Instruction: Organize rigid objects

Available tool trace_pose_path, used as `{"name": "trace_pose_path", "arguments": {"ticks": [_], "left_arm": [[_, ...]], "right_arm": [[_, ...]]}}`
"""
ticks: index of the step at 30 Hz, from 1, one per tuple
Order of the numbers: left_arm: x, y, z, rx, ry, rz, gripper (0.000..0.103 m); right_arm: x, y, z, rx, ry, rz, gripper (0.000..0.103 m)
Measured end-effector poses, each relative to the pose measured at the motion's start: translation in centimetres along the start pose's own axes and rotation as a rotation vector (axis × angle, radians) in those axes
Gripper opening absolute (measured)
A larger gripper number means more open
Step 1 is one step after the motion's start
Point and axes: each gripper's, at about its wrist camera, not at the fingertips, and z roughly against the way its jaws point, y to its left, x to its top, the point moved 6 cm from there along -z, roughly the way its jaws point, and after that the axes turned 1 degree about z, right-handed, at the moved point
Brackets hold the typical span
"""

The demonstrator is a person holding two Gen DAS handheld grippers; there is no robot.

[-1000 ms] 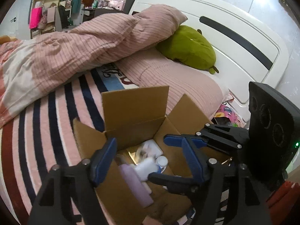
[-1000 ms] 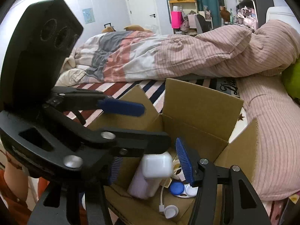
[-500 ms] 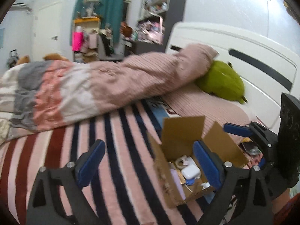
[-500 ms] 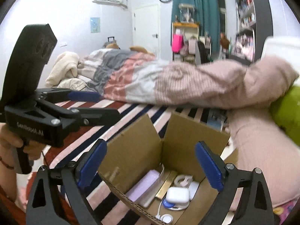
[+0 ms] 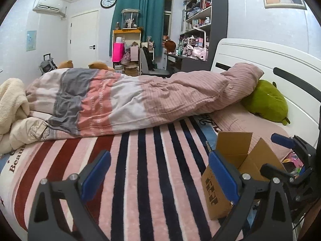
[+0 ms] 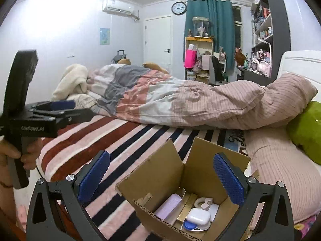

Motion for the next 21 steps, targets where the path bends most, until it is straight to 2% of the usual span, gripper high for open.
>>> {"name": "trace_pose_path", "arguments": {"ticks": [21], "left_arm": [[-0.64, 0.46, 0.26, 0.025, 0.012, 0.002, 0.097]], "right_arm": [[-0.21, 0.14, -0.31, -0.001, 0.005, -0.017, 0.103]]}}
